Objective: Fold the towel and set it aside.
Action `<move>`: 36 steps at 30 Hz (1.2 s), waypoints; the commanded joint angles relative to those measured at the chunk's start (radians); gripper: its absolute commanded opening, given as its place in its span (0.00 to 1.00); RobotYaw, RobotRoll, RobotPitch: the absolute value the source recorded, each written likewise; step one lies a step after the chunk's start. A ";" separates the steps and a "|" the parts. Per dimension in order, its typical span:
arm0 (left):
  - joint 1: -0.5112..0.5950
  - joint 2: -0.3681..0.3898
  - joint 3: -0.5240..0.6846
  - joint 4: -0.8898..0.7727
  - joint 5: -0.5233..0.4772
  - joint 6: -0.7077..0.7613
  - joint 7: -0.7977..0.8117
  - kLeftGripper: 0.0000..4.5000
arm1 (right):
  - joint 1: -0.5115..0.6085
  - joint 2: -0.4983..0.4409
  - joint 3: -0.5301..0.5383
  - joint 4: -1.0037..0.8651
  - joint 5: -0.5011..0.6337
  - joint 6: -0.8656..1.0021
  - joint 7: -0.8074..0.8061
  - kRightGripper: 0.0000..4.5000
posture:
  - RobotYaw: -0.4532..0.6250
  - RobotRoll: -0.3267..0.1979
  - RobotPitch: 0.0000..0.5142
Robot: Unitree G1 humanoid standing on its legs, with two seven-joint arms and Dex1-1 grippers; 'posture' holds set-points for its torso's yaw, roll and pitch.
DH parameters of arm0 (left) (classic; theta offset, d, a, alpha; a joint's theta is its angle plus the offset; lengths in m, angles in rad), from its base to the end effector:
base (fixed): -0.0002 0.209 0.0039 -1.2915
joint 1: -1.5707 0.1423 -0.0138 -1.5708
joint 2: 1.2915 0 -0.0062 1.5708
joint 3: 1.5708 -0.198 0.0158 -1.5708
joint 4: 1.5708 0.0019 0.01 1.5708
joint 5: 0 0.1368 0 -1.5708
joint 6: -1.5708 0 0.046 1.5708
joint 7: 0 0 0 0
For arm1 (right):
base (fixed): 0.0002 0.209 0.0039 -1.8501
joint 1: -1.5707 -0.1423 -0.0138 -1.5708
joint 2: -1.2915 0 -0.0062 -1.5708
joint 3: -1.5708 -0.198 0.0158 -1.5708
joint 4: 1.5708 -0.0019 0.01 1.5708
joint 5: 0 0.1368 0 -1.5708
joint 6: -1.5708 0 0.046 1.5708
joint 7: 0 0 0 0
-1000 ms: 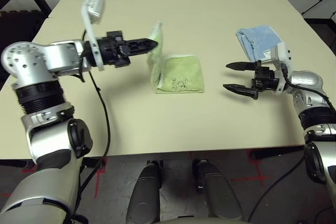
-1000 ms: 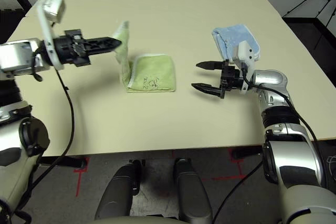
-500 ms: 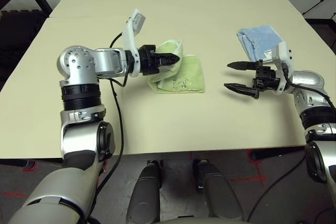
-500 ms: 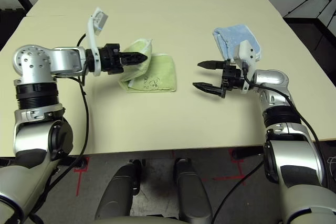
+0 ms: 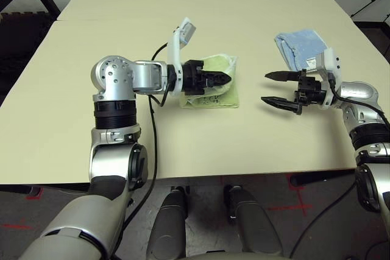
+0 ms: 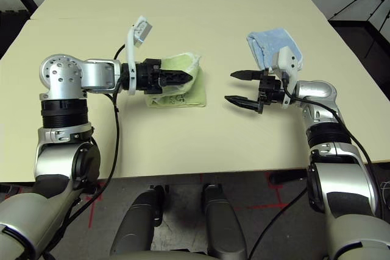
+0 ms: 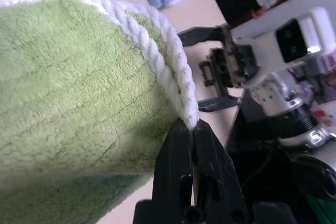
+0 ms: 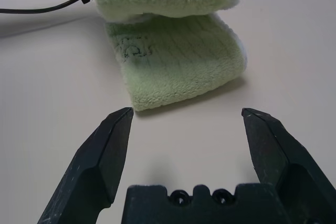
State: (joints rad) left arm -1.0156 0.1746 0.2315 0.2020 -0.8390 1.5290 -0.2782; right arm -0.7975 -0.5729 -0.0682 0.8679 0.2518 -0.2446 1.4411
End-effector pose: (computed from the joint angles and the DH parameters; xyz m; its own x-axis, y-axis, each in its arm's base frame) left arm 0.3184 0.1235 0.2215 0.3741 -0.8779 -0.2988 0.6408 0.4776 -0.6011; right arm 0.3327 -0.2858 0.1505 0.3846 0.9133 -0.1337 -0.8961 0.3347 -0.2915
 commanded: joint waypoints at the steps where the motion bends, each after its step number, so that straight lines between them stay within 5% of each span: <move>1: -0.008 -0.033 -0.043 0.025 0.069 -0.061 0.023 0.00 | 0.003 -0.004 -0.001 0.010 -0.005 -0.012 0.001 1.00 | 0.46 0.62 0.33; 7: 0.030 -0.049 -0.112 0.058 0.164 -0.174 0.015 0.00 | 0.006 -0.004 -0.001 0.007 -0.004 -0.014 -0.001 1.00 | 0.45 0.62 0.33; 23: 0.072 -0.092 -0.107 -0.030 0.156 -0.075 -0.005 0.00 | -0.005 -0.004 0.003 0.020 -0.014 -0.020 -0.007 1.00 | 0.45 0.62 0.32; 30: 0.034 -0.121 -0.019 -0.031 0.149 -0.060 0.021 0.50 | -0.012 -0.005 0.002 0.034 -0.020 -0.028 -0.008 1.00 | 0.45 0.62 0.32; 36: -0.020 0.007 0.041 -0.087 0.072 0.036 -0.095 0.99 | -0.026 -0.007 -0.001 0.046 -0.017 -0.029 -0.005 1.00 | 0.45 0.62 0.31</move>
State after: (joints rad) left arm -1.0166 0.1433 0.2587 0.1577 -0.7228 1.5407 -0.3094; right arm -0.8169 -0.5717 -0.0679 0.9049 0.2406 -0.2689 1.4323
